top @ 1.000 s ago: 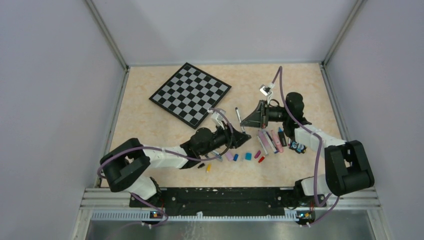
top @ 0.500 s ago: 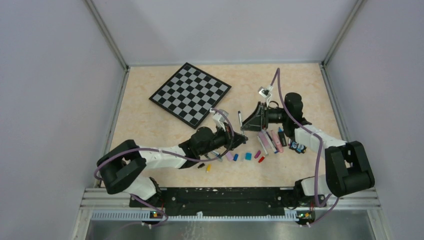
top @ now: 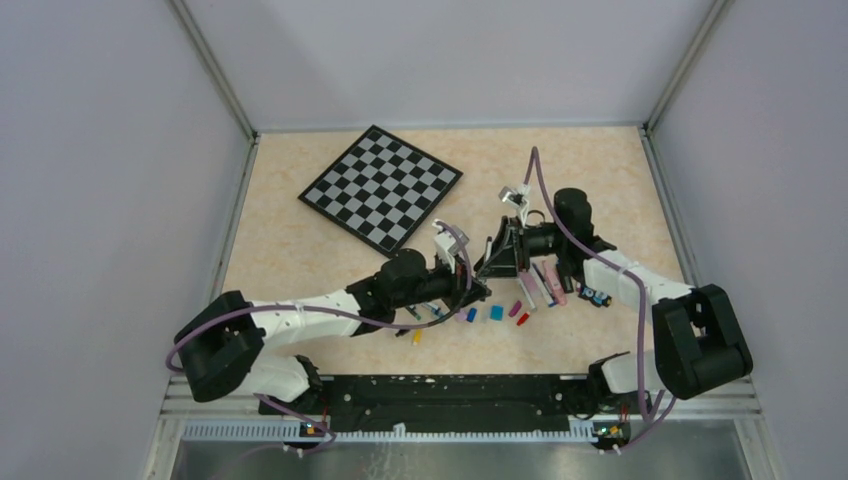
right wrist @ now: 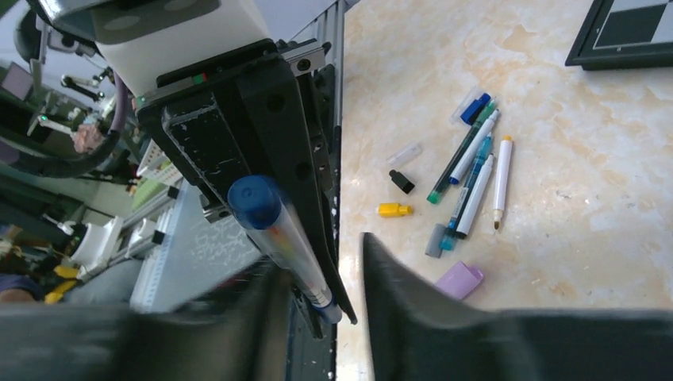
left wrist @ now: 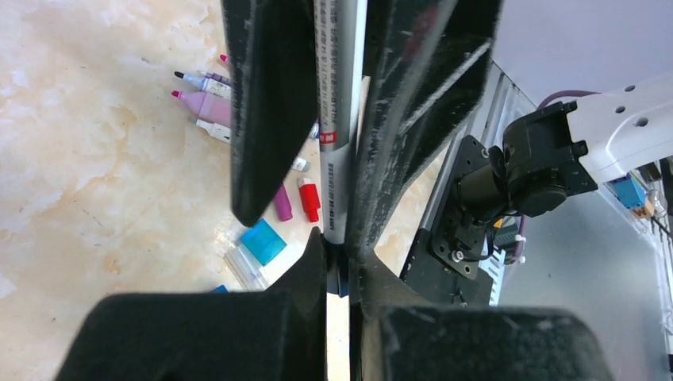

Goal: Open the pen caps
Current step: Open the pen cap from the pen.

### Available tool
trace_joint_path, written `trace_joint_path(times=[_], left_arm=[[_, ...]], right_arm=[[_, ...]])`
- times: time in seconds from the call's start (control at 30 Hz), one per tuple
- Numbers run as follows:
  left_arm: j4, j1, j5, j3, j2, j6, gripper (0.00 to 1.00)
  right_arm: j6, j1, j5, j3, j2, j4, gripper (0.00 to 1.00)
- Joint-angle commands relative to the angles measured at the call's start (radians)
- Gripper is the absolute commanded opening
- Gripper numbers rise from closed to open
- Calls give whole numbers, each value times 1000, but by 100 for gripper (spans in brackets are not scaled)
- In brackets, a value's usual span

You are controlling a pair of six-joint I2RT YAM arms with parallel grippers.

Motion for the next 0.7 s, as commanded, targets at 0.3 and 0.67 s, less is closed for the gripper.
trace_joint_path(times=[0.3, 0.67], left_arm=[[116, -1, 17, -48, -57, -32, 57], [408, -1, -21, -176, -50, -128, 65]], right_arm=[[95, 10, -22, 25, -72, 139, 0], [174, 9, 70, -1, -80, 172, 0]])
